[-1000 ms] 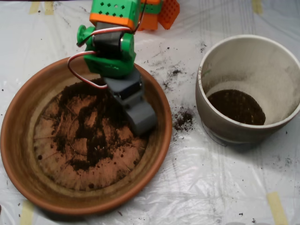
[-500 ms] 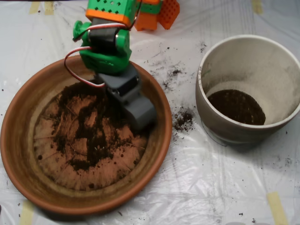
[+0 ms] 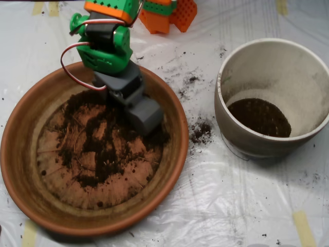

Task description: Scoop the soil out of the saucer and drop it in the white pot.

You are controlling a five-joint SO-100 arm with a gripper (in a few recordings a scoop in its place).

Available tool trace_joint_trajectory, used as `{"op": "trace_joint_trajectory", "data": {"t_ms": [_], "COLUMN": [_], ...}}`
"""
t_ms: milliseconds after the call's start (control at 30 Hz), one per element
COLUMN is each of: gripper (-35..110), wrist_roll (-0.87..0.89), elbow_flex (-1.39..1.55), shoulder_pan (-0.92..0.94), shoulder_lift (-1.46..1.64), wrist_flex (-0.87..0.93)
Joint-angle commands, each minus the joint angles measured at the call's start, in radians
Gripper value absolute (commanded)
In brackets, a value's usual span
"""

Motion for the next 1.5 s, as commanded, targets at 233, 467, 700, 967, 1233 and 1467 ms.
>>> {"op": "trace_joint_trajectory", "data": {"t_ms": [233, 467, 700, 967, 1233, 1467], "gripper": [32, 26, 17, 0, -1, -1], "wrist_roll": [-0.140, -0.262, -0.342, -0.342, -0.143, 0.155], "elbow_flex": [0.064, 0.083, 0.069, 0.048, -0.074, -0.236], "shoulder_pan": [0.060, 0.110, 0.169, 0.183, 0.124, 0.009], "shoulder_lift": [0.049, 0.064, 0.038, 0.029, 0.009, 0.009], "wrist_flex": [-0.018, 0.029, 0.046, 0.049, 0.094, 0.184]}}
